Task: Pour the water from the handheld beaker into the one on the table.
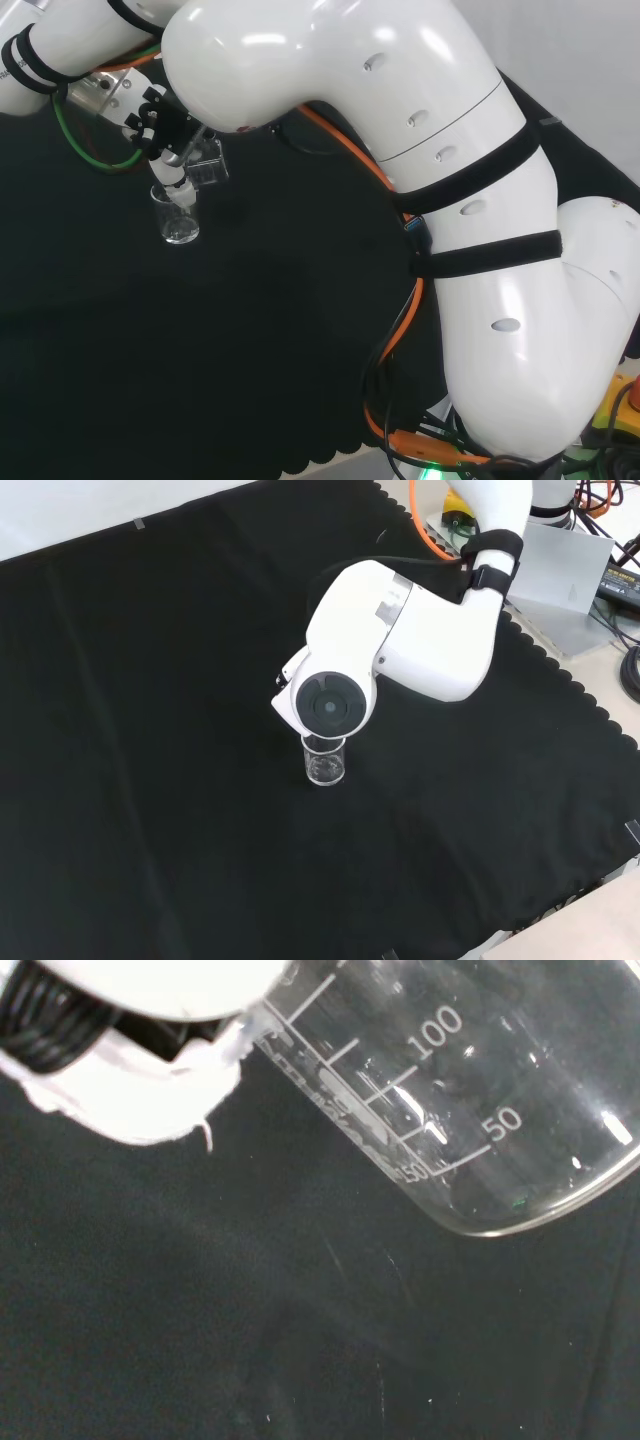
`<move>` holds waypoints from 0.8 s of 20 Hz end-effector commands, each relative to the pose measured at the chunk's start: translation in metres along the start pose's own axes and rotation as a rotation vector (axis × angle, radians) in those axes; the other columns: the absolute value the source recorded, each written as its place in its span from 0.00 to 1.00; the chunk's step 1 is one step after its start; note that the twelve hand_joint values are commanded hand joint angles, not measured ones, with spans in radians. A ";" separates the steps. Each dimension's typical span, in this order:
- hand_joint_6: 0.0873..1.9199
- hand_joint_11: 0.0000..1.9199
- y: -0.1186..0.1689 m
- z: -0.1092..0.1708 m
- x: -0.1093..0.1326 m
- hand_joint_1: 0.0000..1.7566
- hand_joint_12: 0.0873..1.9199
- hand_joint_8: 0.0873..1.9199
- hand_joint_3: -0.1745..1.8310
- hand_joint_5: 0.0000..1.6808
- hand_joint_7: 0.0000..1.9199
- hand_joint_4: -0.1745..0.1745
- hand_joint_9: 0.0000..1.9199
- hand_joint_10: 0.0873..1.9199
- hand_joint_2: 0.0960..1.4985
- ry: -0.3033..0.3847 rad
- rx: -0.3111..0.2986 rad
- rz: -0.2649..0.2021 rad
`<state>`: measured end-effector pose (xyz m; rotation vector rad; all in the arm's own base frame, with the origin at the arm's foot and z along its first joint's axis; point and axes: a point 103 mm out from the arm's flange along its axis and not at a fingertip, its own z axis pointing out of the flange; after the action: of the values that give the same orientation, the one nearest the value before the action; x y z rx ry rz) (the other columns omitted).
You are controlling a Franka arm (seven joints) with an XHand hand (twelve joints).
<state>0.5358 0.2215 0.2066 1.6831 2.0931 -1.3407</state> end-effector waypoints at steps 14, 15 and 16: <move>0.32 0.74 -0.003 0.002 -0.010 0.64 0.35 0.00 0.44 0.77 0.91 1.00 0.88 0.00 0.38 0.067 -0.011 -0.030; 0.32 0.74 -0.003 0.002 -0.011 0.64 0.35 0.00 0.44 0.77 0.91 1.00 0.88 0.00 0.38 0.073 -0.012 -0.032; 0.32 0.74 -0.003 0.003 -0.011 0.64 0.35 0.00 0.44 0.77 0.91 1.00 0.88 0.00 0.38 0.080 -0.014 -0.035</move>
<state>0.5365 0.2145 0.2124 1.7129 2.1422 -1.3106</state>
